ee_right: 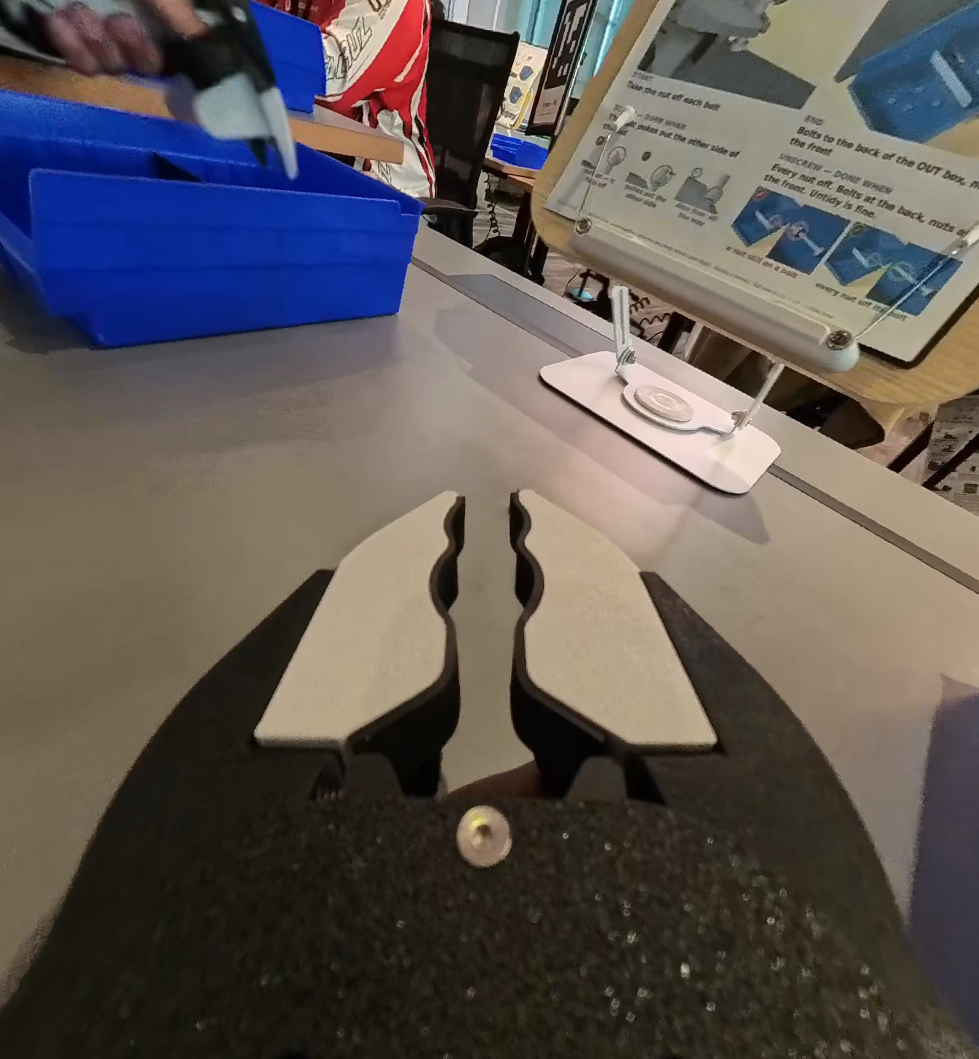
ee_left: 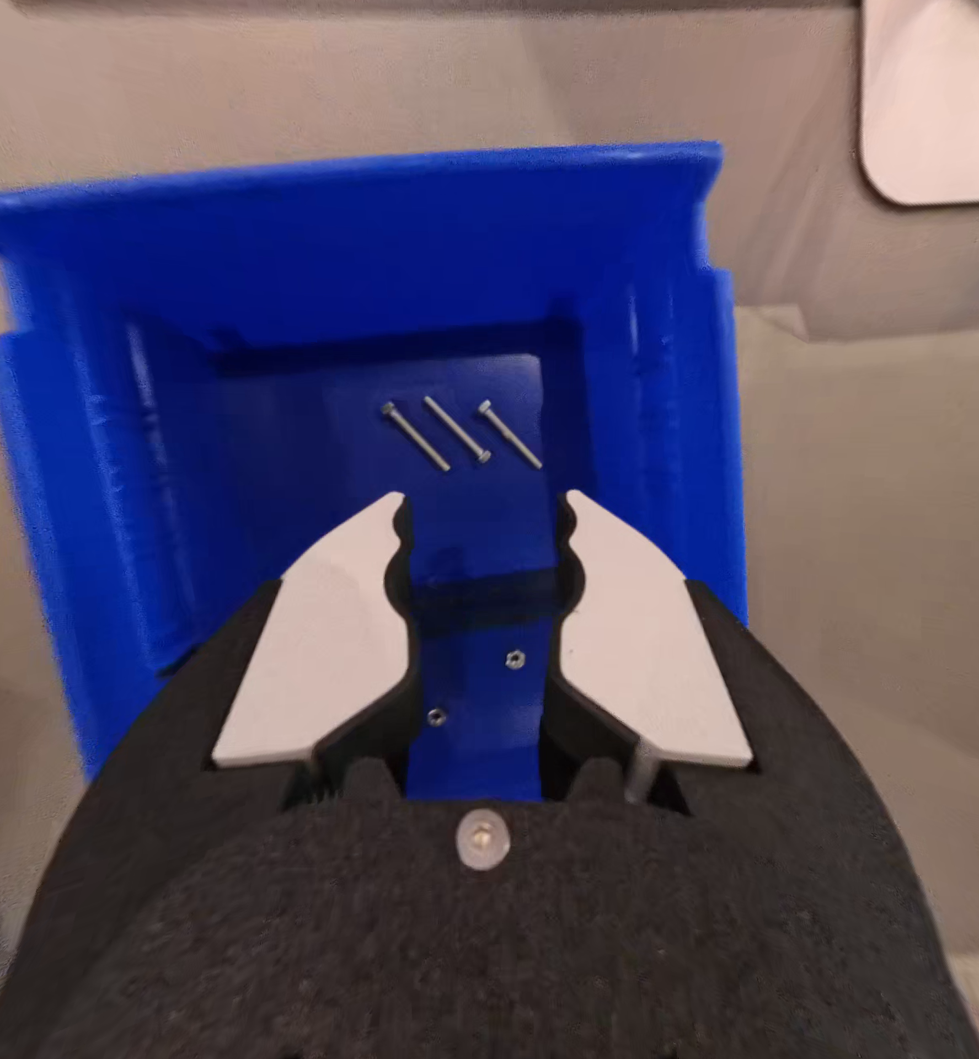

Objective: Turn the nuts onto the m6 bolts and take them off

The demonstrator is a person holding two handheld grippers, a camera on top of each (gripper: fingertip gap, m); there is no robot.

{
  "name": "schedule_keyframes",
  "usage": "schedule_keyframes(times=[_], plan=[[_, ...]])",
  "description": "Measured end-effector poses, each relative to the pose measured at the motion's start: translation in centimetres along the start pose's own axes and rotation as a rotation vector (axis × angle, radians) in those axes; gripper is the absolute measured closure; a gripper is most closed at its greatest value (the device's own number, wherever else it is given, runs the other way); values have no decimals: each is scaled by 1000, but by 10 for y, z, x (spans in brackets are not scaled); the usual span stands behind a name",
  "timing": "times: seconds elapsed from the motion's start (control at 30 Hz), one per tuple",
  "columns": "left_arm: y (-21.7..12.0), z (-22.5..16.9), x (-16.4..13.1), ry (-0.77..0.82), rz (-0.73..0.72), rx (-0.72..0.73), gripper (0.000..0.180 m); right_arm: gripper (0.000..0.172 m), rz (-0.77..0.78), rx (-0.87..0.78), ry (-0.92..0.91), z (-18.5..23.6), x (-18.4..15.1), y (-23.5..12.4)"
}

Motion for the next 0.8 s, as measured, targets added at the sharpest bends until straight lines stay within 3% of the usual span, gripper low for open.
schedule_keyframes(times=[0.13, 0.27, 0.4, 0.63, 0.7, 0.73, 0.8], plan=[[54, 14, 22, -108, 201, -23, 138, 157, 10, 12, -39, 5, 0, 1], [82, 27, 27, -252, 289, -54, 143, 157, 16, 25, -72, 10, 0, 1], [94, 27, 25, -334, 358, -78, 146, 157, 26, 29, -91, 11, 0, 2], [101, 30, 11, -338, 447, 11, 149, 158, 21, 41, -105, 14, 1, 1], [102, 27, 12, -330, 434, 11, 159, 158, 17, 46, -105, 15, 1, 1], [103, 24, 13, -324, 433, -8, 173, 158, 17, 46, -109, 15, 1, 1], [104, 22, 14, -304, 430, -5, 173, 158, 23, 46, -118, 16, 1, 1]])
Point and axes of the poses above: each gripper's, where its closed fingertips meet, y out along the fingers, x out of its top, z = x × y across the jaws, the point moved 8 cm from there along -y, back along the fingers, and after that the axes turned 13 degrees about x, right-handed, at the moved point
